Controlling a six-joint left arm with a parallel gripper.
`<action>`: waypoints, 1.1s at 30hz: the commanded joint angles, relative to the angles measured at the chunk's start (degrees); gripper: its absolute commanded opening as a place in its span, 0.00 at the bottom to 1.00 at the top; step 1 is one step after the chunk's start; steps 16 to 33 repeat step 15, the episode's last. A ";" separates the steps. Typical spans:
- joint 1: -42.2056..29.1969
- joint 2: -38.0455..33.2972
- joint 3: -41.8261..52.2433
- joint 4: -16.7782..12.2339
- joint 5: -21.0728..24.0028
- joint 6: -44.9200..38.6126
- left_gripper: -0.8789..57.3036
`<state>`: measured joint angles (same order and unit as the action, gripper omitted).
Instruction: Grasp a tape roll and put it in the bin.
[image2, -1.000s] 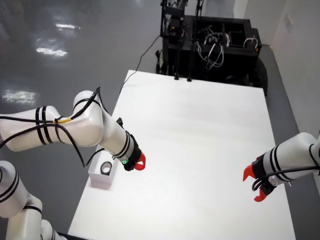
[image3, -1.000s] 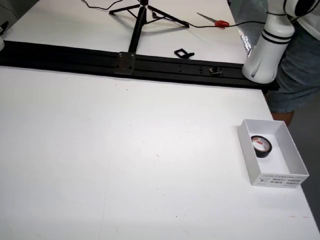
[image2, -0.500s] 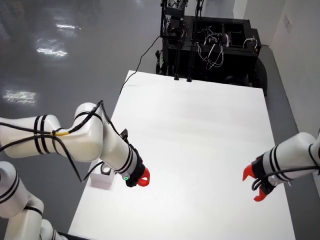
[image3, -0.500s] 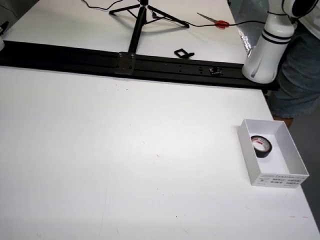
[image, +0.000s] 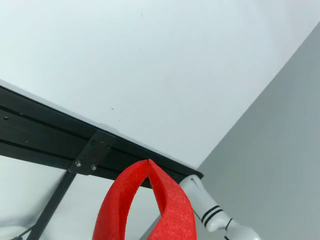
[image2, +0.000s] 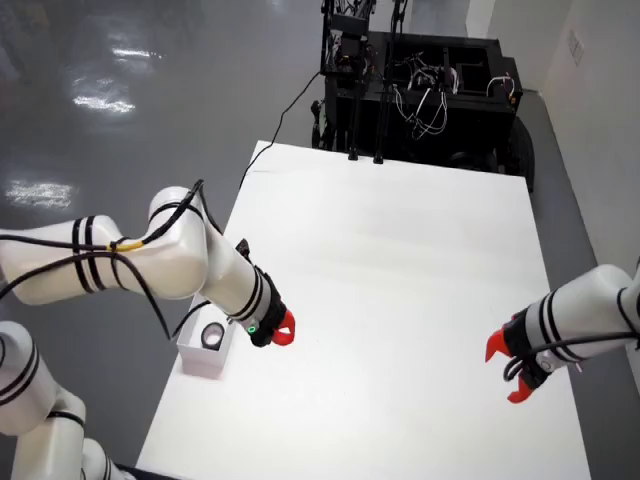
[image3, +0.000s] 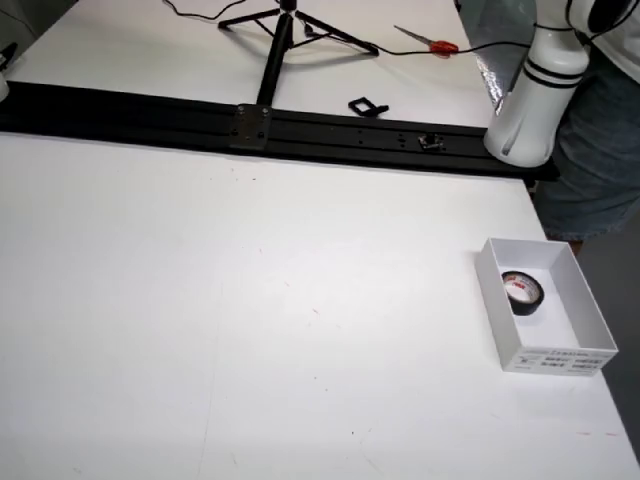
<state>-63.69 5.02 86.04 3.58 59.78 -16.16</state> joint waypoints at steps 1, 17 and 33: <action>0.24 -0.01 0.00 0.11 -0.01 2.36 0.01; -6.44 0.08 0.00 -0.07 -0.01 -1.42 0.01; -6.44 0.08 0.00 -0.07 -0.01 -1.42 0.01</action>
